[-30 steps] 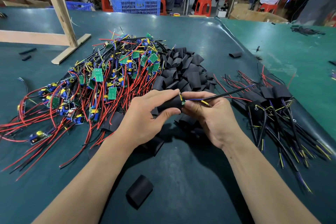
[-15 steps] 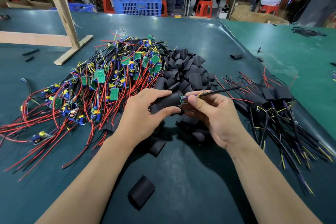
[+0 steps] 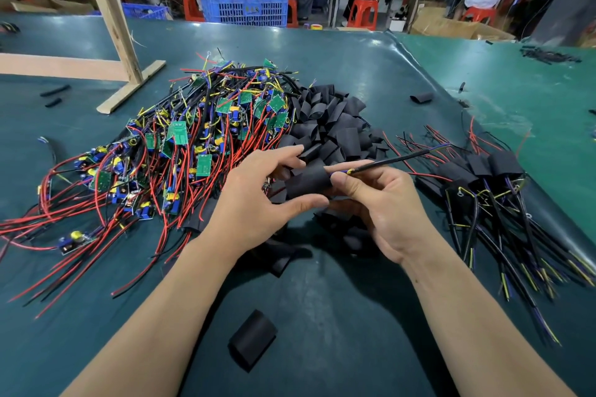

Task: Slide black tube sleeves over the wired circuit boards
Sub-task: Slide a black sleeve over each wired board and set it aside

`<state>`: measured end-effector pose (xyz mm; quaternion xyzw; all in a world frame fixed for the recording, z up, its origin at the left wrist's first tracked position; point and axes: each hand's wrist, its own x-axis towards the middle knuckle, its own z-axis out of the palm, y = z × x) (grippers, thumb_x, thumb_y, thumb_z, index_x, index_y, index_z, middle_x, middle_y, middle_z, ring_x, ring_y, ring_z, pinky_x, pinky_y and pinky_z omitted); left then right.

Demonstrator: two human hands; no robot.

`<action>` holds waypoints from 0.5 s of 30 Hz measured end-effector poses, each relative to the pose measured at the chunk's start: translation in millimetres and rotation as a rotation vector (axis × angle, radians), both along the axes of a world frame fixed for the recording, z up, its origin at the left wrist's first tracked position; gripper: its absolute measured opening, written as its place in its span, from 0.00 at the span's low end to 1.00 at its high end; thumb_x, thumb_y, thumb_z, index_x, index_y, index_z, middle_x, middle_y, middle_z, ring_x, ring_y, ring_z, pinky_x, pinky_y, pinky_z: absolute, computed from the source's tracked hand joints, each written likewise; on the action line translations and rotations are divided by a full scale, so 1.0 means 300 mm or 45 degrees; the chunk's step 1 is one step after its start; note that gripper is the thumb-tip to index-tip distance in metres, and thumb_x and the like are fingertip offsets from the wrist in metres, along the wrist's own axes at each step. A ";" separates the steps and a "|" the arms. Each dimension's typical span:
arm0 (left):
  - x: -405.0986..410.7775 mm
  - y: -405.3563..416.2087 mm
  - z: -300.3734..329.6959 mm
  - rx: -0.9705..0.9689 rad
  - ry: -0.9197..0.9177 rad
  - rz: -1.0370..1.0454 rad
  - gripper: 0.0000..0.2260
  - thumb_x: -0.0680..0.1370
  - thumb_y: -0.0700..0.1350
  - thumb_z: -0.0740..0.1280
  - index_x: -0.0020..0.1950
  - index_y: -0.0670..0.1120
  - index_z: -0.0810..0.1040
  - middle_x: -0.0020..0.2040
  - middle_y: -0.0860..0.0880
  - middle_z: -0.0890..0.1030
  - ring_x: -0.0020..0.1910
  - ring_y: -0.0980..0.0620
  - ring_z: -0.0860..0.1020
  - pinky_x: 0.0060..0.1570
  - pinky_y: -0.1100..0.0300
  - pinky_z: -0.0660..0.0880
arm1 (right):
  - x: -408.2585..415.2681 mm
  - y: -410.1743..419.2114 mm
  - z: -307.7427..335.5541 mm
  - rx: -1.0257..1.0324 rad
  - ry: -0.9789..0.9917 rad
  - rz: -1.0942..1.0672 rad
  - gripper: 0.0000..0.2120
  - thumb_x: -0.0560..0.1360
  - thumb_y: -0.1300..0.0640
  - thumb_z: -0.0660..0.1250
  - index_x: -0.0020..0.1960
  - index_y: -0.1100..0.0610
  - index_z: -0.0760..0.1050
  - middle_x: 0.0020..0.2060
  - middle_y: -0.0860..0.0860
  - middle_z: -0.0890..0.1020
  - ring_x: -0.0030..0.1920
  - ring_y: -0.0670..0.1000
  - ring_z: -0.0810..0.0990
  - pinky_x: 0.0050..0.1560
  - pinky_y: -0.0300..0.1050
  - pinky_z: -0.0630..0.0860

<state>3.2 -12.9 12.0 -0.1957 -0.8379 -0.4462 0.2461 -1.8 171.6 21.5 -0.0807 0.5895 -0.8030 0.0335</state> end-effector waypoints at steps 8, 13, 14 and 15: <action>-0.014 -0.002 -0.009 -0.113 0.219 0.030 0.19 0.67 0.47 0.80 0.54 0.39 0.84 0.48 0.47 0.83 0.47 0.48 0.81 0.51 0.55 0.78 | -0.008 -0.002 -0.003 -0.087 -0.041 -0.008 0.09 0.66 0.63 0.71 0.46 0.64 0.82 0.40 0.58 0.86 0.41 0.53 0.85 0.40 0.39 0.80; -0.015 -0.004 -0.008 -0.038 0.211 0.012 0.18 0.68 0.46 0.78 0.54 0.40 0.84 0.50 0.46 0.84 0.48 0.52 0.82 0.54 0.57 0.78 | -0.006 -0.003 0.000 -0.100 -0.027 0.008 0.06 0.66 0.63 0.71 0.42 0.59 0.85 0.40 0.58 0.86 0.41 0.53 0.85 0.42 0.40 0.80; -0.014 -0.005 -0.006 -0.043 0.202 0.004 0.19 0.67 0.47 0.78 0.55 0.40 0.84 0.50 0.46 0.84 0.49 0.53 0.82 0.54 0.57 0.78 | -0.006 -0.002 0.001 -0.095 -0.026 0.012 0.06 0.66 0.63 0.71 0.41 0.59 0.85 0.40 0.57 0.86 0.41 0.53 0.85 0.42 0.40 0.80; -0.013 -0.004 -0.003 -0.050 0.194 -0.001 0.19 0.67 0.47 0.78 0.55 0.41 0.84 0.50 0.47 0.84 0.49 0.53 0.82 0.54 0.57 0.78 | -0.005 -0.001 0.003 -0.091 -0.026 0.015 0.06 0.66 0.63 0.71 0.41 0.59 0.85 0.40 0.57 0.86 0.41 0.53 0.85 0.42 0.40 0.80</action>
